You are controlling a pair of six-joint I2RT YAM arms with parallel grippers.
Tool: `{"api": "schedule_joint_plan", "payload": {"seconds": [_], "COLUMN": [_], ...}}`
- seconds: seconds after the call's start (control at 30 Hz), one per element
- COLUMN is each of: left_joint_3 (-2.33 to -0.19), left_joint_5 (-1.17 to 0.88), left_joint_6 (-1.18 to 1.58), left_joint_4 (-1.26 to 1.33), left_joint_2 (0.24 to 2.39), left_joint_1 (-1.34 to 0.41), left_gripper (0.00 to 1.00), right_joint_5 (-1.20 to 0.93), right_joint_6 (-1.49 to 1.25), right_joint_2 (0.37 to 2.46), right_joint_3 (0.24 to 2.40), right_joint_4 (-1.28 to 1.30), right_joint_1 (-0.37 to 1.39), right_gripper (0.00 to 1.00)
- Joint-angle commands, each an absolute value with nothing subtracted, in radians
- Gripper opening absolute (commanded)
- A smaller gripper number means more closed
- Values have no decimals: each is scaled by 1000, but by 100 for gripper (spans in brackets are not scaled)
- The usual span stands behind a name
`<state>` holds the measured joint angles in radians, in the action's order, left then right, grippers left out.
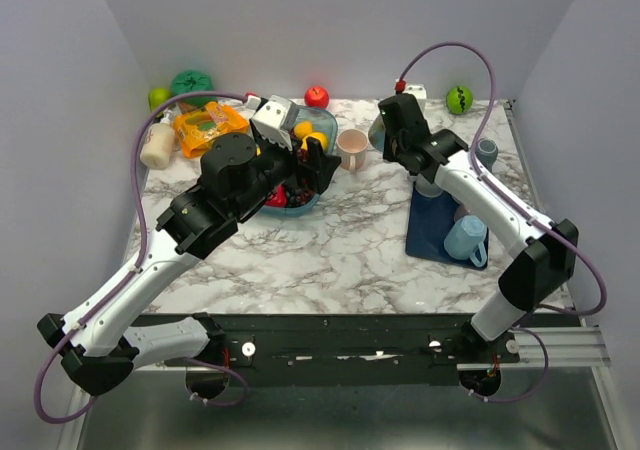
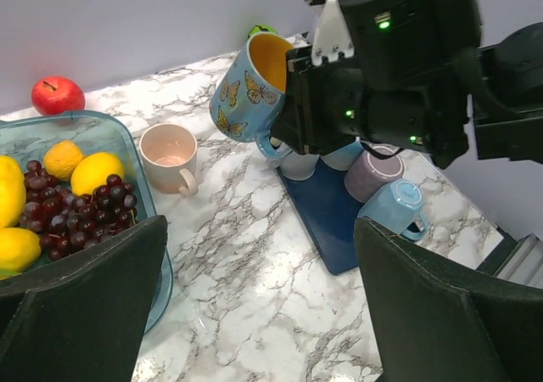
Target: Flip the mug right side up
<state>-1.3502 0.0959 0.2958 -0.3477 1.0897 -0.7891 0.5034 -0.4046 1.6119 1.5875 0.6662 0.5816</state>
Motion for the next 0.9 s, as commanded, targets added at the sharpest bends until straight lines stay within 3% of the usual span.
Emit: {"api": "schedule_joint_plan", "payload": {"seconds": [0.0,0.4,0.87], "left_joint_3": [-1342,-1342,-1368], "left_joint_5": [129,104,91], "left_joint_6": [270,249,238], "left_joint_4": [-367,-379,-382], "left_joint_2": [1071,1086,1141], "left_joint_1": [-784,-782,-773], "left_gripper": [99,99,99], "right_joint_5": [612,658,621], "right_joint_6": [-367,-327,-322], "right_joint_2": [1667,1888,1957], "right_joint_3": [1666,1669,1634], "right_joint_4": [594,508,442], "right_joint_1": [583,558,508], "right_gripper": [1,1,1]}}
